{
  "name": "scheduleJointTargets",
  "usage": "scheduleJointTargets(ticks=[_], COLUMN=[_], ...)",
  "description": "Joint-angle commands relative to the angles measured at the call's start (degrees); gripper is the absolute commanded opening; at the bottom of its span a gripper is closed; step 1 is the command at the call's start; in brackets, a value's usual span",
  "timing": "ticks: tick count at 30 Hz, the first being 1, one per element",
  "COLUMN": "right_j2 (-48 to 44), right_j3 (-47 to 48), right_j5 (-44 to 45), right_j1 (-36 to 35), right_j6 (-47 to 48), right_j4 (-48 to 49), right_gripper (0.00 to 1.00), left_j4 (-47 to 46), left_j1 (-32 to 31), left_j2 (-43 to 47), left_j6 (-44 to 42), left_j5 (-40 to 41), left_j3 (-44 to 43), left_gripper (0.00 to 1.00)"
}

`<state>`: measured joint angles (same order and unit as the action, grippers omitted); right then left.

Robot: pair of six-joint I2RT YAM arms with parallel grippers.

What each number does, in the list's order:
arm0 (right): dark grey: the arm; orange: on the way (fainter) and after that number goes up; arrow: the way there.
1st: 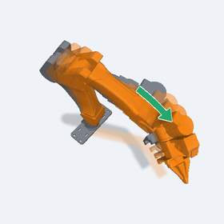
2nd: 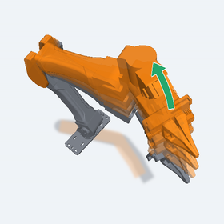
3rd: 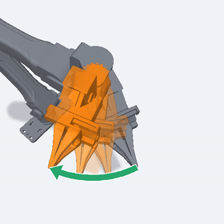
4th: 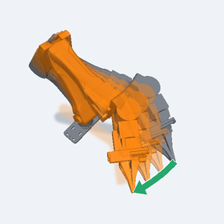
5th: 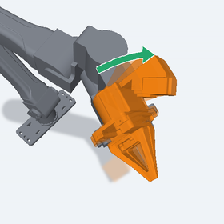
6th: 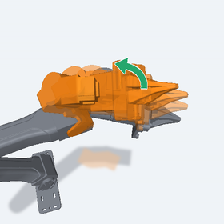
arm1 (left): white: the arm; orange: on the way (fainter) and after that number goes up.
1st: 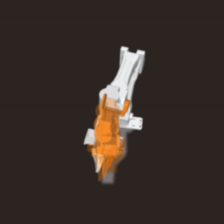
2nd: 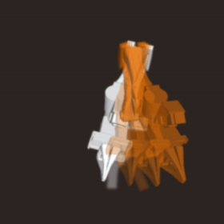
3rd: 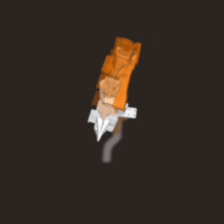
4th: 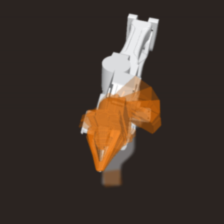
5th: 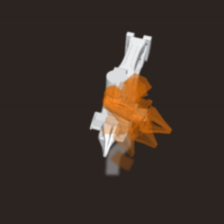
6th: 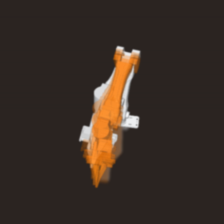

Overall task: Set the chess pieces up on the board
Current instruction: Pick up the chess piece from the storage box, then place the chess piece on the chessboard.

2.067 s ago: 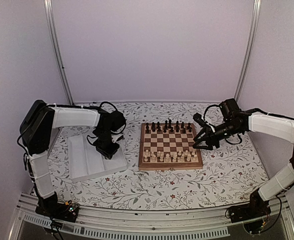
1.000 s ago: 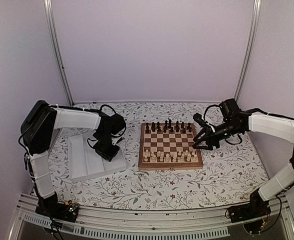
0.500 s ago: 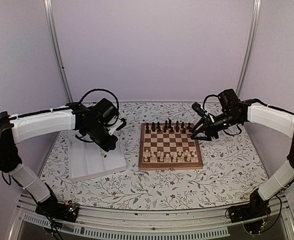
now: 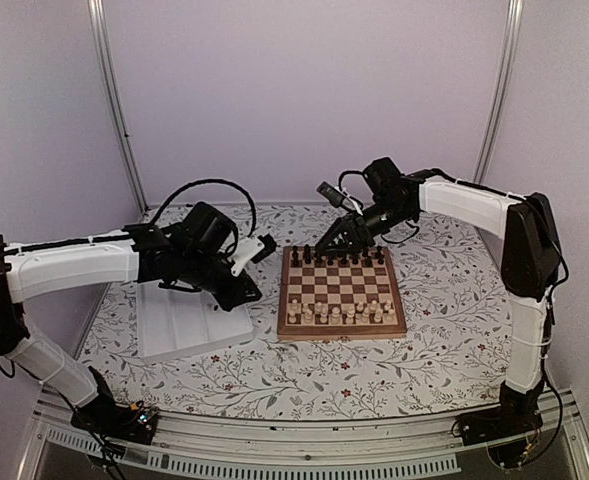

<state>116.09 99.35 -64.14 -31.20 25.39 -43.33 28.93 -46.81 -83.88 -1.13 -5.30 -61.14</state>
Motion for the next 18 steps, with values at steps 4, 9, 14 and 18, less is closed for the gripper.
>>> scheduleJointTargets(ticks=[4, 9, 14, 18], right_j2=[8.7, 9.8, 10.3, 10.2], right_j3=[7.6, 6.7, 6.6, 6.3], right_j5=[-10.7, -12.6, -15.3, -17.4], right_j1=[-3.5, -5.6, -6.8, -7.2], right_j6=[-8.3, -9.1, -8.5, -7.8], right_j4=[-4.6, -4.5, -4.7, -5.1], right_gripper=[0.52, 0.52, 0.52, 0.47], left_j4=[-7.2, -8.0, -8.0, -7.9], left_j1=[-4.1, -5.8, -6.9, -7.2], left_j2=[-0.6, -3.4, -5.4, -6.1], left_j6=[-1.1, -1.5, -1.8, -2.0], left_j5=[-4.6, -5.5, -5.7, -5.8], left_j3=[-3.7, -6.8, -8.8, -9.6], left_gripper=[0.15, 0.15, 0.15, 0.15])
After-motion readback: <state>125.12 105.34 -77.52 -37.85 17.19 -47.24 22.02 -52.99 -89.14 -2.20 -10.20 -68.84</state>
